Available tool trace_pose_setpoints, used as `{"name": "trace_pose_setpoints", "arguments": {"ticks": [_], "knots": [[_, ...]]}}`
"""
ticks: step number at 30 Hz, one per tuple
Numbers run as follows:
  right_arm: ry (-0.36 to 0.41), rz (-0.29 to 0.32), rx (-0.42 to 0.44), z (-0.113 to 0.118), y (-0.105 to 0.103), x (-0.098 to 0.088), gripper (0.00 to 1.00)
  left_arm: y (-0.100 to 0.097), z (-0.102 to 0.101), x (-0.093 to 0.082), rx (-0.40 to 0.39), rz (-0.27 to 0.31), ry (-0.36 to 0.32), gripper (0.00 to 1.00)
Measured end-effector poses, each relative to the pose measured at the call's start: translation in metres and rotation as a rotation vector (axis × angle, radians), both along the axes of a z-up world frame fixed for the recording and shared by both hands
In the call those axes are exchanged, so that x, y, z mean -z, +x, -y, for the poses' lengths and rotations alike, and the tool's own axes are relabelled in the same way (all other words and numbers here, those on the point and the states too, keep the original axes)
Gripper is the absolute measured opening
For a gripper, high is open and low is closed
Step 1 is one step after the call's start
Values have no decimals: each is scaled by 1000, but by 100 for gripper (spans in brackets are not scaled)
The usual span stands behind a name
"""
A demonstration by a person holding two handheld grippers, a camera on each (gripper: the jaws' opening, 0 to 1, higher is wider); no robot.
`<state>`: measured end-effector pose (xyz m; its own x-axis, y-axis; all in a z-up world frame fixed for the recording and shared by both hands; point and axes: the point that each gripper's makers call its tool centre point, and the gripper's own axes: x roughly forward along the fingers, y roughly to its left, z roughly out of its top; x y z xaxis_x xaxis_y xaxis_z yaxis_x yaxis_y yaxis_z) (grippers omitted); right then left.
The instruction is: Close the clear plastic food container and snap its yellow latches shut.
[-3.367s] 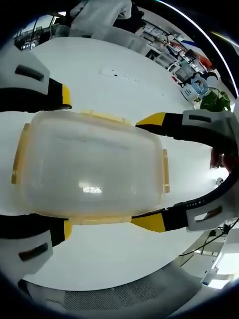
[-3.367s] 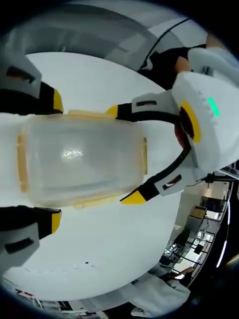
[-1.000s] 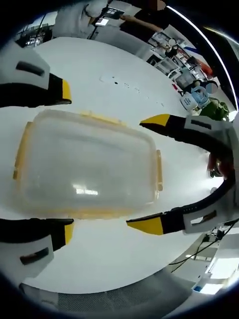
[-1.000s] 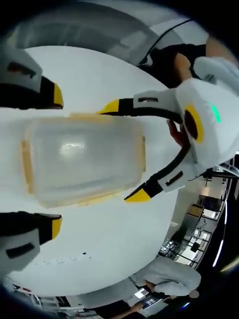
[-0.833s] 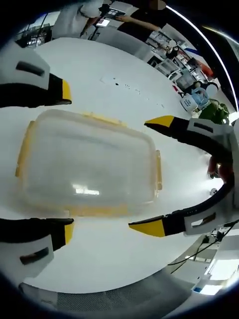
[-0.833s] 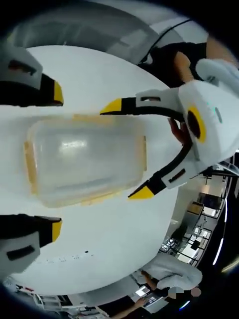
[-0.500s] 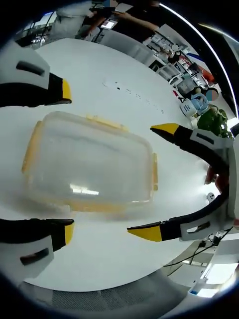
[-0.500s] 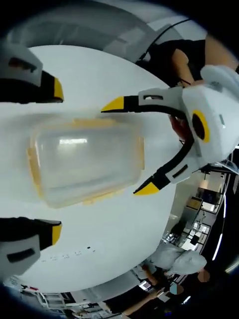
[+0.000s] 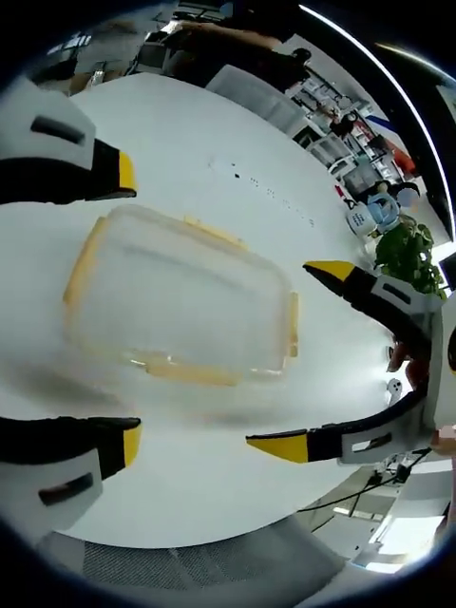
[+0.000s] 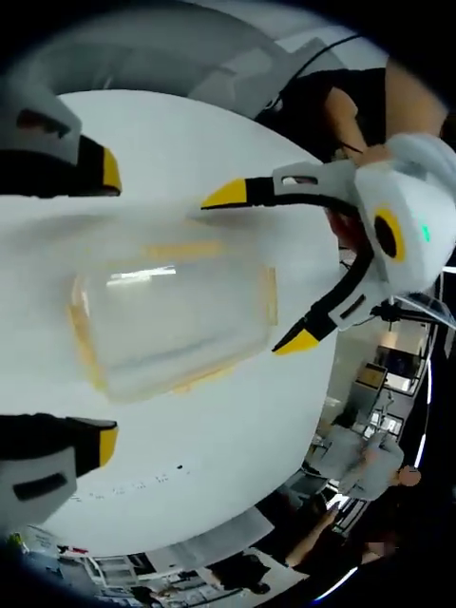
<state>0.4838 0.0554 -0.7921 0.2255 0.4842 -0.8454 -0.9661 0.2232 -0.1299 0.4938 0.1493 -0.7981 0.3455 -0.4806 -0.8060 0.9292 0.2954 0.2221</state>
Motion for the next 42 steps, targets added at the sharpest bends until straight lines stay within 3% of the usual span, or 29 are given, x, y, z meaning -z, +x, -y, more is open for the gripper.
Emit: {"name": "trace_pose_setpoints", "arguments": {"ticks": [9, 24, 42], "knots": [[43, -3, 62, 6, -11, -5, 96, -5, -7, -10, -53, 9, -28, 93], [117, -13, 150, 11, -33, -9, 95, -33, -22, -14, -139, 4, -75, 93], [225, 5, 241, 19, -60, -19, 94, -58, -34, -24, -252, 7, -182, 93]]}}
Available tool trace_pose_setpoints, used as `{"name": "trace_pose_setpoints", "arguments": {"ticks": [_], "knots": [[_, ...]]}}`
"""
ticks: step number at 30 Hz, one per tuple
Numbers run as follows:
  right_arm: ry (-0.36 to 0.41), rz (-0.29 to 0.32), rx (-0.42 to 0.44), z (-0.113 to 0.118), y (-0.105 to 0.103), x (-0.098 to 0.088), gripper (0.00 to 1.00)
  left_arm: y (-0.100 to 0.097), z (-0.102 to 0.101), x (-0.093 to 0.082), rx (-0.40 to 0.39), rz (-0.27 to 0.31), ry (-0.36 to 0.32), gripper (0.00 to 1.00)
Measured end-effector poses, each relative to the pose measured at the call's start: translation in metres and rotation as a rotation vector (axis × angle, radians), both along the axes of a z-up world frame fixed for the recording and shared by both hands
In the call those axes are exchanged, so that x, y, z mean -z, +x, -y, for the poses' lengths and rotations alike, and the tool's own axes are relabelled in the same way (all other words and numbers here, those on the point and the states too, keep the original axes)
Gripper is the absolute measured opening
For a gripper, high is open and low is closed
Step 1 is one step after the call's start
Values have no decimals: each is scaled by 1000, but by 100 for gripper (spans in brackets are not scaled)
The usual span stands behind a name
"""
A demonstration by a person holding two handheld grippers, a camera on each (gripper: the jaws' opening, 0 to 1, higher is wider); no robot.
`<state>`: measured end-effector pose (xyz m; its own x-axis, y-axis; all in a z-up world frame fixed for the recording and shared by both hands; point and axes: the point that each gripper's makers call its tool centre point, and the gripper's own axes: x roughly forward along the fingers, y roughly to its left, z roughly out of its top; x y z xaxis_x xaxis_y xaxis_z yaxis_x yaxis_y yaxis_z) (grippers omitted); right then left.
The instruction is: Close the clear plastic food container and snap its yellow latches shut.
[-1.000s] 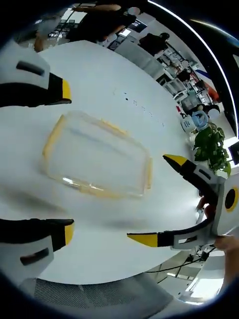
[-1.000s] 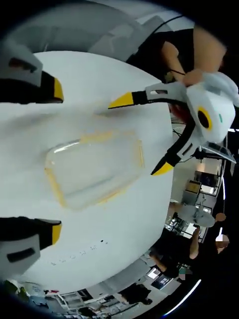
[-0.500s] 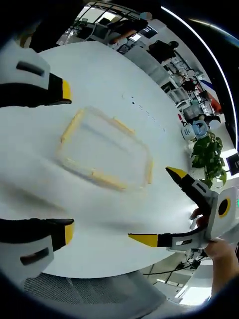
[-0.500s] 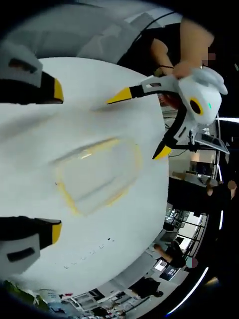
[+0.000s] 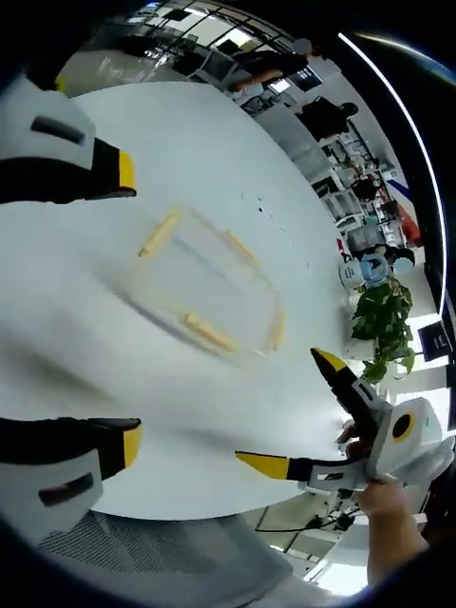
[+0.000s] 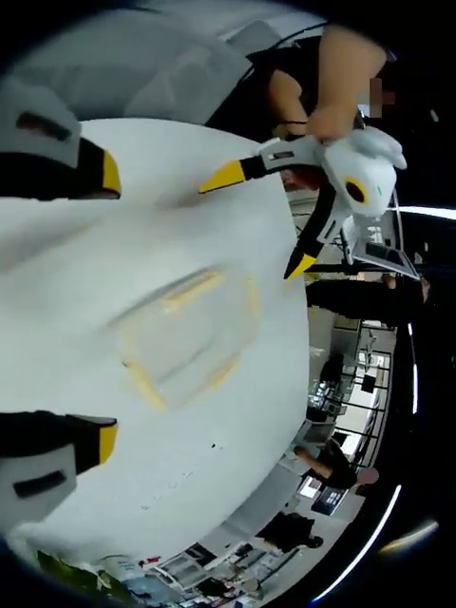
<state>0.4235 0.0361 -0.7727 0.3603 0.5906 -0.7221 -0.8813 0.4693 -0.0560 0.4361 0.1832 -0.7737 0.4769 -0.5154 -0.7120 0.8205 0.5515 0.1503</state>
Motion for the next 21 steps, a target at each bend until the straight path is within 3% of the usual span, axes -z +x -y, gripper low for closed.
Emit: {"name": "trace_pose_setpoints", "arguments": {"ticks": [18, 21], "knots": [[116, 8, 120, 17, -31, -6, 94, -22, -17, -10, -105, 3, -112, 93], [122, 14, 126, 18, -35, -7, 94, -27, -20, -9, -99, 13, -95, 92]]}}
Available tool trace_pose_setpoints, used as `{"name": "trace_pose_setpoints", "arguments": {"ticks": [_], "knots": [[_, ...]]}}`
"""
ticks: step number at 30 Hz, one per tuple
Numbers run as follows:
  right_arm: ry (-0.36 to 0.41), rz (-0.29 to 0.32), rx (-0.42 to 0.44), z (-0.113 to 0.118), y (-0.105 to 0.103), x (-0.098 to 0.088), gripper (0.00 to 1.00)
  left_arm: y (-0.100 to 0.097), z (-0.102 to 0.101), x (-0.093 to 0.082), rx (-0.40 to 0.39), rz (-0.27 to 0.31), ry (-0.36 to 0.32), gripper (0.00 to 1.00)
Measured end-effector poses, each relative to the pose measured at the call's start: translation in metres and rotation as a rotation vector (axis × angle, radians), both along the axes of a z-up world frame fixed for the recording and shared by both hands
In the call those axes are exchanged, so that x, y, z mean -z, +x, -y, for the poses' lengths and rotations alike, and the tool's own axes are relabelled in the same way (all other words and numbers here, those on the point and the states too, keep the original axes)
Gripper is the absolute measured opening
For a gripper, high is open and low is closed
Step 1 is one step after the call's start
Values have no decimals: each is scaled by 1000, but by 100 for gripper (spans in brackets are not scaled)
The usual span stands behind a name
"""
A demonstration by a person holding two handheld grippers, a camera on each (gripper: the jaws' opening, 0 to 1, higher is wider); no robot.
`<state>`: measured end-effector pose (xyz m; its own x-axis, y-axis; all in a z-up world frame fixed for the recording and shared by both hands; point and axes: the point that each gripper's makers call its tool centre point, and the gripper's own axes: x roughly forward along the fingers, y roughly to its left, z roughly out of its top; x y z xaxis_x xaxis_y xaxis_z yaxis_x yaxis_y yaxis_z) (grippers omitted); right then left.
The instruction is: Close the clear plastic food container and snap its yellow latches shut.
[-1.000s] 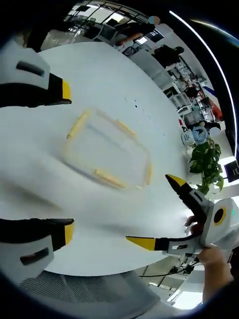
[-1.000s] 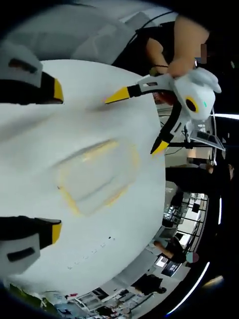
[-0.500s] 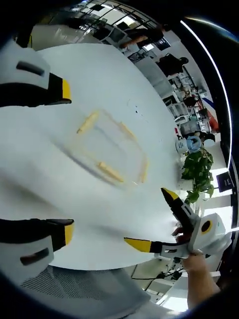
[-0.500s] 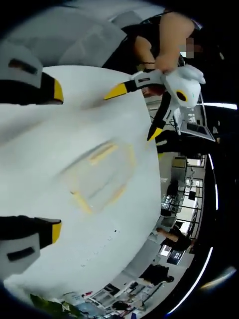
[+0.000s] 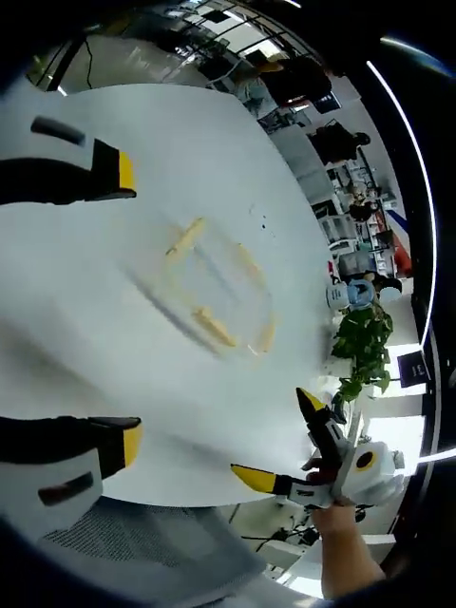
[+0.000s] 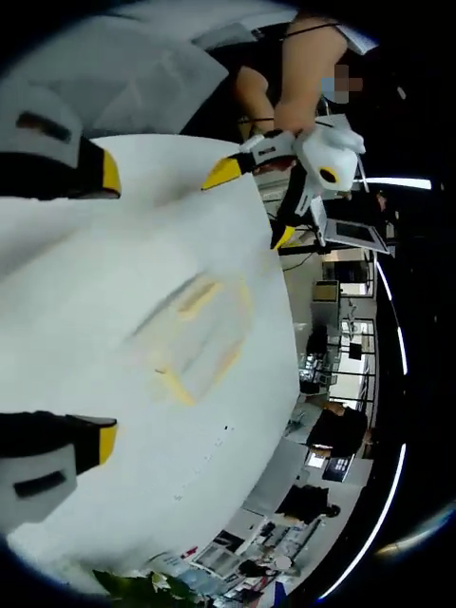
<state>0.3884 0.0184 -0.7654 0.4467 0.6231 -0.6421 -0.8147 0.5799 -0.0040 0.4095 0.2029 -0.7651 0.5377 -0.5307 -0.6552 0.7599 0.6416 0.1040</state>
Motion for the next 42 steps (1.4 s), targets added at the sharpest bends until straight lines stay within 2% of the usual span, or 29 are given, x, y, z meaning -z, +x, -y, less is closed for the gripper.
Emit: {"name": "trace_pose_setpoints", "arguments": {"ticks": [5, 10, 13, 25, 32, 42], "knots": [[24, 8, 26, 2, -11, -2, 94, -12, -2, 4, 0, -3, 3, 92], [32, 15, 34, 4, -24, 0, 94, -17, -5, -2, -21, 14, -41, 92], [32, 14, 45, 8, -31, 3, 94, -20, -8, -5, -33, 33, -44, 92], [75, 20, 97, 12, -49, 5, 94, -46, -2, 1, -33, 19, -98, 92], [96, 19, 107, 12, -62, 9, 93, -54, -4, -2, -46, 43, -112, 93], [115, 27, 129, 14, -77, 12, 93, -70, -12, 5, -54, 29, -136, 93]]}}
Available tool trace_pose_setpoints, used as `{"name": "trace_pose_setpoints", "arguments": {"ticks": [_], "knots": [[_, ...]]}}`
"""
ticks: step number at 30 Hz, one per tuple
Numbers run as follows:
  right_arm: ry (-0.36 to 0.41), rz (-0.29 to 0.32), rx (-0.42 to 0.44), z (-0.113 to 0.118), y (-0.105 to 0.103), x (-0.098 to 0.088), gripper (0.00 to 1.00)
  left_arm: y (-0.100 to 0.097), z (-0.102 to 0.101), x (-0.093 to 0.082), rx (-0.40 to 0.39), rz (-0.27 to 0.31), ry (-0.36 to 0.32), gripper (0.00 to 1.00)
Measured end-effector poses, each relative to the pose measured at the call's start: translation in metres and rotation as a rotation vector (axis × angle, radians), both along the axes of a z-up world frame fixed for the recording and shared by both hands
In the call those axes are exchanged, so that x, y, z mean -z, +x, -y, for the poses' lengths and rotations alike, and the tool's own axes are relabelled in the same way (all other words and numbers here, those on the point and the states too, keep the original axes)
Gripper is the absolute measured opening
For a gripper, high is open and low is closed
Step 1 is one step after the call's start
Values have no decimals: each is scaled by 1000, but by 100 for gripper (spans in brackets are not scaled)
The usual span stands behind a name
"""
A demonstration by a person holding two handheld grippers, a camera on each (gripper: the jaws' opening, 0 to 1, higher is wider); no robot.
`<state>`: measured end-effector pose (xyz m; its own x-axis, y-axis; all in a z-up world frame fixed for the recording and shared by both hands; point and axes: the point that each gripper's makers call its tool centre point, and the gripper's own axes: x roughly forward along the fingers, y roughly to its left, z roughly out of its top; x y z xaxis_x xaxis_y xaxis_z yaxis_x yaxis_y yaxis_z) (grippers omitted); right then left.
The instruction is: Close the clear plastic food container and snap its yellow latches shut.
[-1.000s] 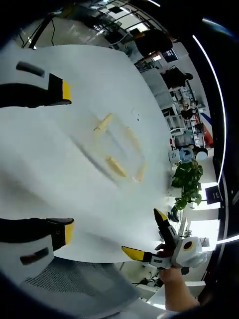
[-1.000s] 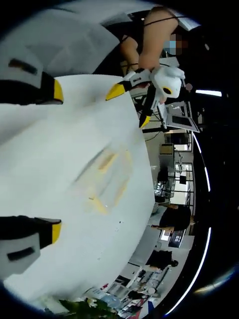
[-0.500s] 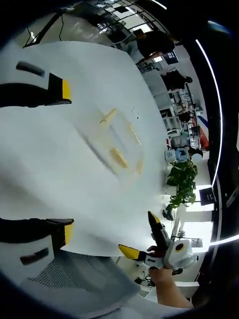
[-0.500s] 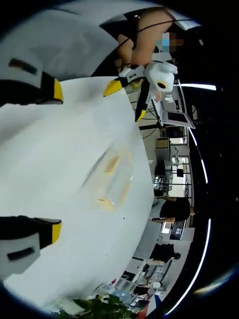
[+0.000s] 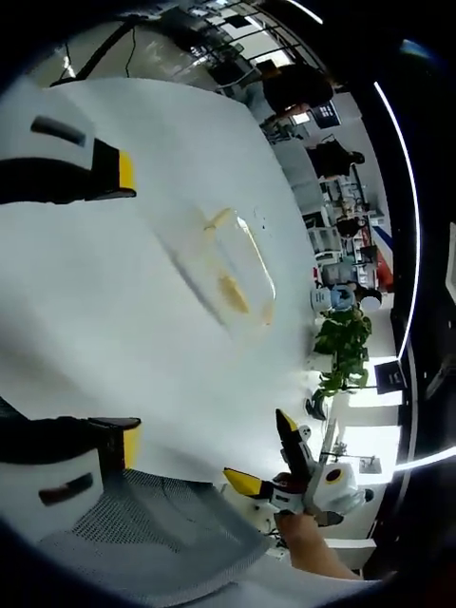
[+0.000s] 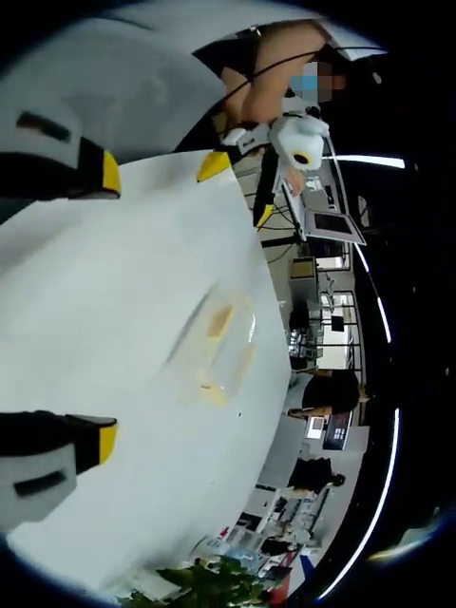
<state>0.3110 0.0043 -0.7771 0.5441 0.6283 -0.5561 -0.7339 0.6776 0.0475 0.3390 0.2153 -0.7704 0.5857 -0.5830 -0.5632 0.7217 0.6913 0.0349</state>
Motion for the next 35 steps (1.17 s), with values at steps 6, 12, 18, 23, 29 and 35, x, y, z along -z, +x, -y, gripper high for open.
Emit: {"name": "trace_pose_setpoints", "arguments": {"ticks": [6, 12, 18, 23, 29, 35], "knots": [[5, 9, 13, 5, -7, 1, 93, -4, -3, -1, -8, 14, -12, 94], [3, 12, 24, 7, -13, 4, 93, -11, -3, 0, 8, 16, -23, 94], [-3, 13, 32, 10, -16, 5, 93, -15, -13, 0, -11, 22, -41, 94], [-1, 15, 37, 11, -15, 5, 93, -19, -8, 0, -22, 21, -59, 93], [-4, 14, 40, 12, -16, 6, 92, -21, -1, 1, -26, 24, -70, 93], [-3, 15, 45, 12, -17, 6, 92, -19, -1, 0, -37, 28, -75, 93]]}}
